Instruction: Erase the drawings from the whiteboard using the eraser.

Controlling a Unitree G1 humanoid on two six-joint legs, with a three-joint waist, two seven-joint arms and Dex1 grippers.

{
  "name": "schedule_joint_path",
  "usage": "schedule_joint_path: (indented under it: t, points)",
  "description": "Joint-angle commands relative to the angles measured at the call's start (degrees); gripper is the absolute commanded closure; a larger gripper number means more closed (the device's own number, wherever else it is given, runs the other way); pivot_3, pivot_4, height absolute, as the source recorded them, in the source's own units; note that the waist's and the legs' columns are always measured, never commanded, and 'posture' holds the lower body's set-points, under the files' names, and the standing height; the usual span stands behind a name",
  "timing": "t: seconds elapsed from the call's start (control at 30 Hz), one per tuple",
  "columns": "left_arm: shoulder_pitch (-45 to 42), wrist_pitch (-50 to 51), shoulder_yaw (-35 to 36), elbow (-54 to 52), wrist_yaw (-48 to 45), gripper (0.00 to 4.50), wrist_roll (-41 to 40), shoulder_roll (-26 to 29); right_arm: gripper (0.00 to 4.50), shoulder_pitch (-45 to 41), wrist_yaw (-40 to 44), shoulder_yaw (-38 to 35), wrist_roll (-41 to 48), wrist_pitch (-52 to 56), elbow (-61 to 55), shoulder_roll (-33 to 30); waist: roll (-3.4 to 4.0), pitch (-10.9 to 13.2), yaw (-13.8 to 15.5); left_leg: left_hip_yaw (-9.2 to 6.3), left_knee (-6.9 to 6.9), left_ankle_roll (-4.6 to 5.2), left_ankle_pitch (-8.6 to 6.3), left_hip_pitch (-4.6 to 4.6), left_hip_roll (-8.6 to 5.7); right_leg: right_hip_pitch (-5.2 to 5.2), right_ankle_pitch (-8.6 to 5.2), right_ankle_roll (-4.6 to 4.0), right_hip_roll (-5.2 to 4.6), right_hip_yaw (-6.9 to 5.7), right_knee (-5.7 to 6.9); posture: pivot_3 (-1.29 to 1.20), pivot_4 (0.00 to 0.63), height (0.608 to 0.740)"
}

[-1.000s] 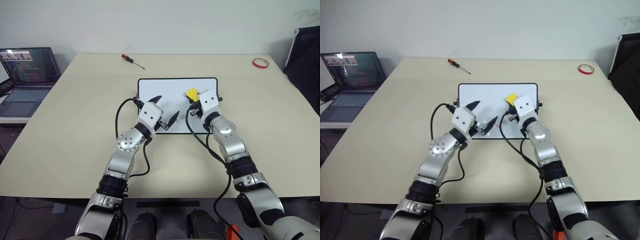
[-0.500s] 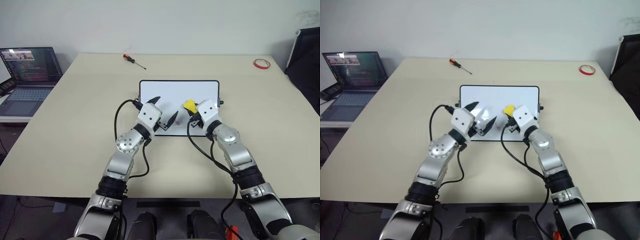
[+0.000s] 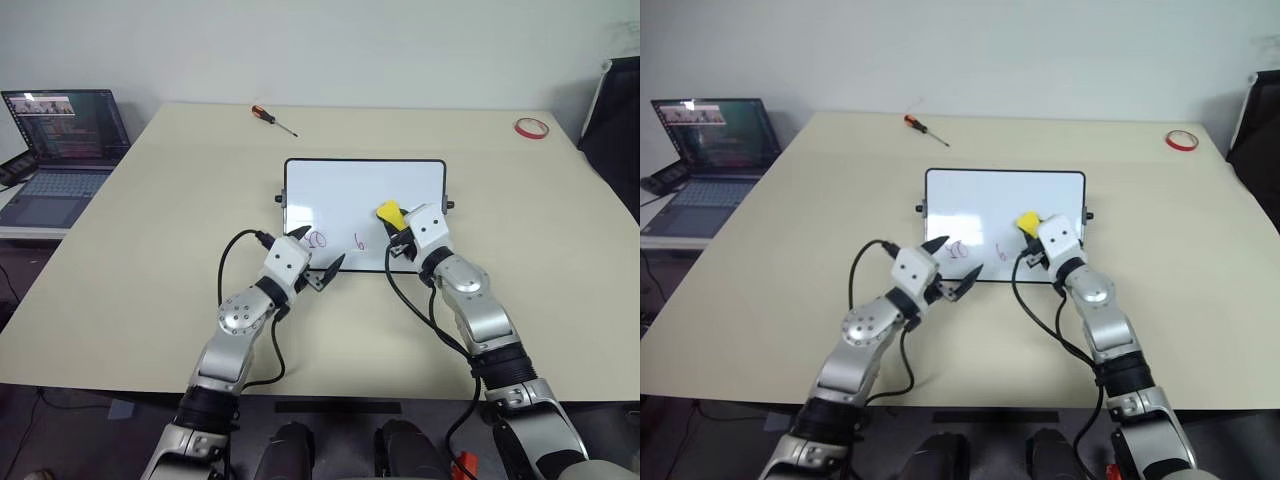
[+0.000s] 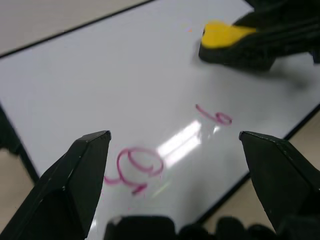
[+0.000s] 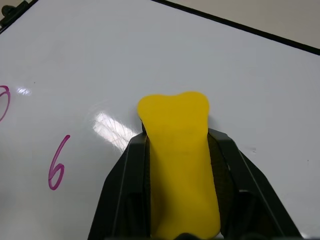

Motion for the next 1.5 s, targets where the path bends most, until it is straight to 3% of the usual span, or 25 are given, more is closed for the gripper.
schedule_joint_path:
  t: [0.03,0.27,0.67,0.9,1.27,1.5]
  points:
    - [3.3,-0.4,0.6,-4.8,-0.7,0.00,-1.5,0.8,3.30,2.6,0.5,-1.9,1.3,-1.8,-4.0,-1.3,0.00,0.0,0.3,-0.01,-0.01,0.00,0.00,-0.01,0.00,0.01,0.00,0.00,-0.02,0.01,-0.04,0.00,0.150,0.740]
    - [5.1,-0.6,-1.4,-5.2,-1.1,0.00,-1.3,-0.4,3.30,1.9,0.7,-1.7,2.0,-7.4,-4.4,0.3,0.02,0.1,0.3,-0.01,-0.13,0.00,0.00,-0.05,-0.02,0.01,0.01,0.00,-0.05,-0.03,-0.23,0.00,0.150,0.740]
    - [3.1,0.5,-0.9,-4.9,0.2,0.00,-0.7,-0.4,3.30,-6.0,0.3,3.4,-2.0,-14.7,13.3,5.1,0.03,0.1,0.1,0.09,-0.16,0.00,-0.01,-0.07,0.02,-0.03,0.00,0.00,0.00,0.02,-0.33,0.00,0.150,0.740]
    - [6.3,2.3,-0.4,-8.9,1.6,0.00,-0.3,0.6,3.30,-4.2,2.4,7.8,-7.2,-10.7,17.1,1.9,0.04,0.1,-0.2,0.09,-0.14,0.01,-0.01,0.08,0.08,0.06,0.02,-0.03,0.03,0.04,-0.23,0.00,0.150,0.740]
    - [5.9,3.6,-0.1,-10.1,1.8,0.00,-0.2,1.0,3.30,4.8,10.7,10.5,-6.5,-9.0,8.0,-3.7,0.02,0.0,0.1,-0.04,-0.12,0.01,-0.01,0.42,0.04,0.55,0.02,-0.02,0.02,-0.03,-0.31,0.00,0.150,0.740]
    - [4.9,3.5,-0.9,-9.4,1.6,0.00,-0.2,0.4,3.30,-1.2,2.4,7.3,-9.1,-9.7,11.9,-3.1,0.02,0.0,0.1,-0.03,-0.12,0.01,0.00,0.69,0.05,0.77,0.01,-0.01,0.03,-0.03,-0.33,0.00,0.150,0.740]
